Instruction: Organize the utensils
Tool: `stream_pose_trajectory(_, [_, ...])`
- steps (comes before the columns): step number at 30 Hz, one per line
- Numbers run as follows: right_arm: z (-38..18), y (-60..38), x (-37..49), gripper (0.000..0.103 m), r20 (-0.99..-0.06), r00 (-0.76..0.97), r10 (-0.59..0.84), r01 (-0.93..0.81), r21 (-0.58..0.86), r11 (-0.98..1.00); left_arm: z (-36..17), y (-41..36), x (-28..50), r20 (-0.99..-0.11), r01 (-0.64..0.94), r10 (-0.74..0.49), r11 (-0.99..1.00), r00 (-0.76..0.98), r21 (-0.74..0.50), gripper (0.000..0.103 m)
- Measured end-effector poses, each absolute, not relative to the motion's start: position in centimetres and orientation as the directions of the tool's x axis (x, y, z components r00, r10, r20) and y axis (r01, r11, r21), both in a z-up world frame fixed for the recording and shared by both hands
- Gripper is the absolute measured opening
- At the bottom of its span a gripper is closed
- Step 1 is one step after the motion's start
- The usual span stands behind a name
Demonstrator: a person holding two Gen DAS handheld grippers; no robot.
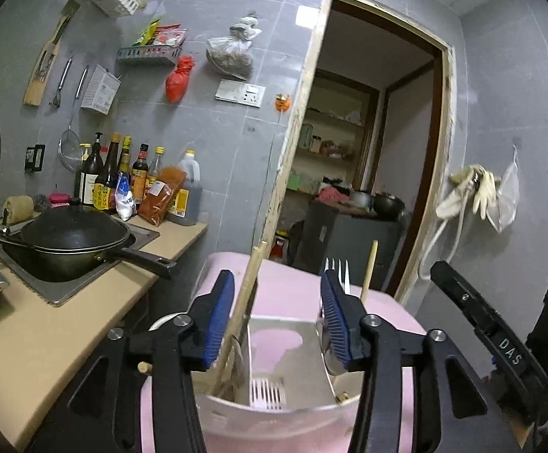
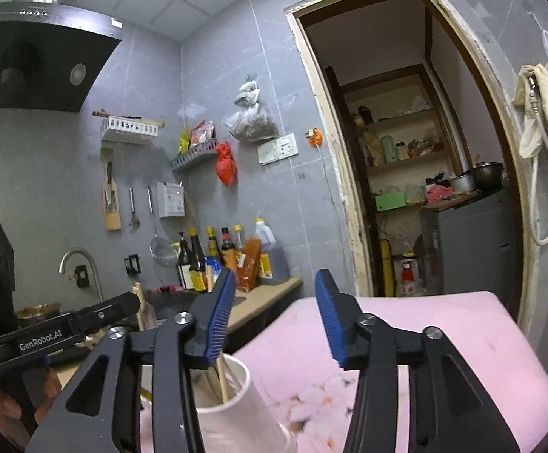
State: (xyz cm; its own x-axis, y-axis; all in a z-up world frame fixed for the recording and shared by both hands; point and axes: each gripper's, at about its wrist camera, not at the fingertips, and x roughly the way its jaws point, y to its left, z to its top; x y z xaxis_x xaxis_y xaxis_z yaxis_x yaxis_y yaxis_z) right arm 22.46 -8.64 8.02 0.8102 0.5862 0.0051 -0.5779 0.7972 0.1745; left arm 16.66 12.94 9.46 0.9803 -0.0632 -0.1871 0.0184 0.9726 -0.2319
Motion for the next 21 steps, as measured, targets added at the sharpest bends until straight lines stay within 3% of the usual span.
stream_pose_trajectory(2, [8.0,-9.3,21.4,0.054,-0.007,0.820,0.573,-0.564,0.166,0.809,9.1,12.4,15.7,-0.190,0.034,-0.079,0.973,0.979,-0.229,0.056])
stream_pose_trajectory(5, [7.9,-10.0,20.3,0.065,-0.020,0.827,0.561,-0.551,0.164,0.818,8.6,11.7,15.0,-0.155,0.039,-0.074,0.976,0.985,-0.212,0.062])
stream_pose_trajectory(9, [7.8,-10.0,19.7,0.066,-0.035,0.829,0.558,-0.547,0.157,0.822,8.2,11.3,15.6,-0.146,0.049,-0.077,0.981,0.986,-0.189,0.062])
stream_pose_trajectory(11, [7.8,-9.9,19.8,0.067,-0.037,0.829,0.557,-0.546,0.156,0.823,8.4,11.0,15.4,-0.068,0.050,-0.061,0.987,0.996,-0.152,0.070])
stream_pose_trajectory(14, [7.4,-9.8,20.2,0.067,-0.043,0.827,0.561,-0.547,0.172,0.819,8.9,10.3,16.1,-0.013,0.031,-0.032,0.995,0.999,-0.099,0.071])
stream_pose_trajectory(21, [7.0,-9.6,21.8,0.070,-0.050,0.831,0.554,-0.537,0.188,0.822,10.0,9.6,20.3,0.000,0.049,-0.049,0.998,0.999,-0.040,0.071])
